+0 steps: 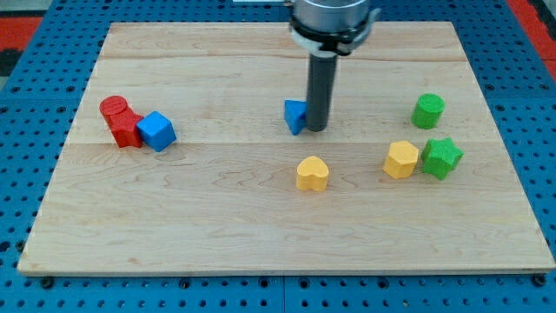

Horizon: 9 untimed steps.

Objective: Slide the blue triangle towards up and left

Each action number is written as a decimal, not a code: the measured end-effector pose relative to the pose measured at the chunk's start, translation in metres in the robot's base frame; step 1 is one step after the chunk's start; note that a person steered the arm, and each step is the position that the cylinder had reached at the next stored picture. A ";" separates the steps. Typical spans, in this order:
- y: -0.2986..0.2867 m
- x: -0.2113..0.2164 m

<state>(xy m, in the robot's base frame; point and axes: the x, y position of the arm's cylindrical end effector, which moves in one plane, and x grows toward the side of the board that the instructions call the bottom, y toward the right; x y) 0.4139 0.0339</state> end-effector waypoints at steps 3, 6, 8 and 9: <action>-0.049 -0.040; -0.062 -0.095; -0.077 -0.101; -0.081 -0.091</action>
